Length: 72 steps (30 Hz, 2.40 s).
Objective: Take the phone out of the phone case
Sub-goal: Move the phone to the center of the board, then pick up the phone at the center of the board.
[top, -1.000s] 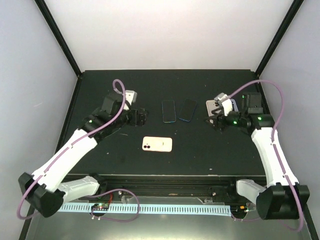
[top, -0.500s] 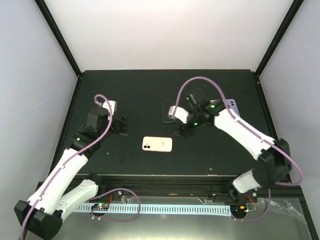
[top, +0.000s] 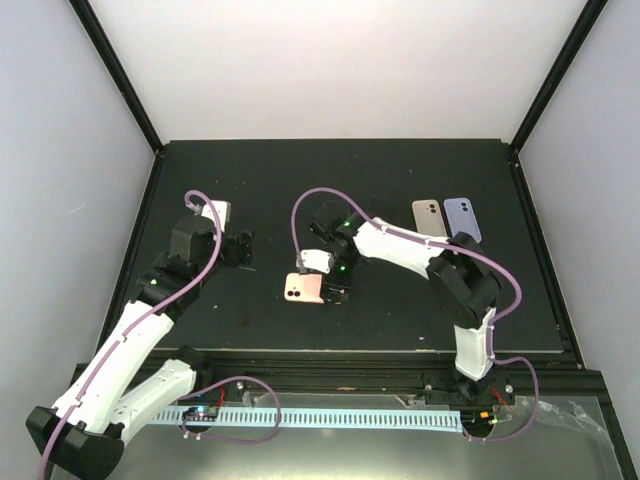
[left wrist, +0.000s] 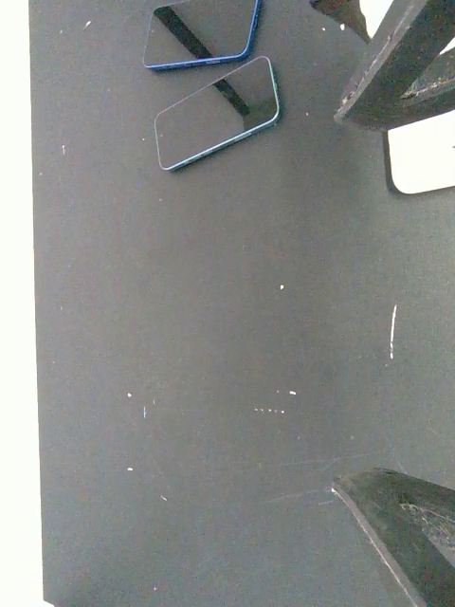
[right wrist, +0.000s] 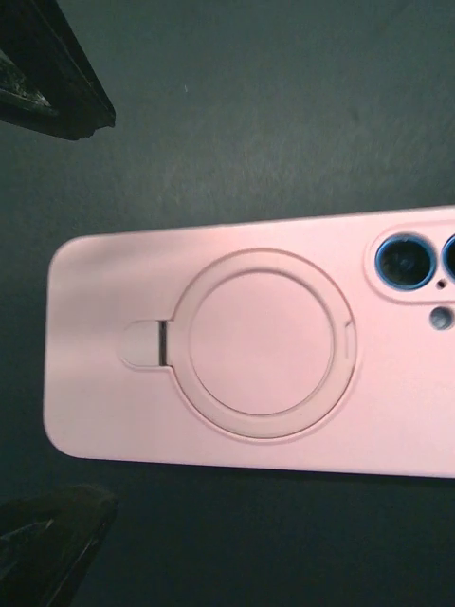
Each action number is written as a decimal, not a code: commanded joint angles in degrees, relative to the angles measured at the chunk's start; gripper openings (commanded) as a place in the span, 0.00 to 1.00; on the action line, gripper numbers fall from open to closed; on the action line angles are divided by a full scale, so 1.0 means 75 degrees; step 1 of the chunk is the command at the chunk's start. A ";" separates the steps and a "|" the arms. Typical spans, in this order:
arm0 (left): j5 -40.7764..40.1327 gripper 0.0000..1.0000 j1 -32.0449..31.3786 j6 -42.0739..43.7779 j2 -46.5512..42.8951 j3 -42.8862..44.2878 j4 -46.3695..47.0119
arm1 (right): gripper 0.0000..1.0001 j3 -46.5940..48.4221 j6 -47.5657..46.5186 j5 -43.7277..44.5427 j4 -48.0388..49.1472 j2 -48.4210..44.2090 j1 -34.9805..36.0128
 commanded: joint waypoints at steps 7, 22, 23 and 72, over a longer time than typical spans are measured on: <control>-0.0129 0.99 0.0042 0.0078 -0.0059 0.0051 0.0172 | 1.00 0.0784 -0.0031 0.0677 -0.0036 0.0972 0.0272; -0.0177 0.99 0.0045 0.0081 -0.0105 0.0043 0.0166 | 1.00 0.2699 0.0023 0.1141 -0.1675 0.2401 0.0562; -0.0181 0.99 0.0045 0.0076 -0.0115 0.0044 0.0174 | 1.00 0.2841 0.0008 0.1178 -0.1785 0.2502 0.0613; 0.2947 0.71 -0.1158 0.1686 -0.0955 -0.0335 0.1449 | 0.39 -0.0139 -0.1591 0.0128 -0.2828 -0.2688 -0.0148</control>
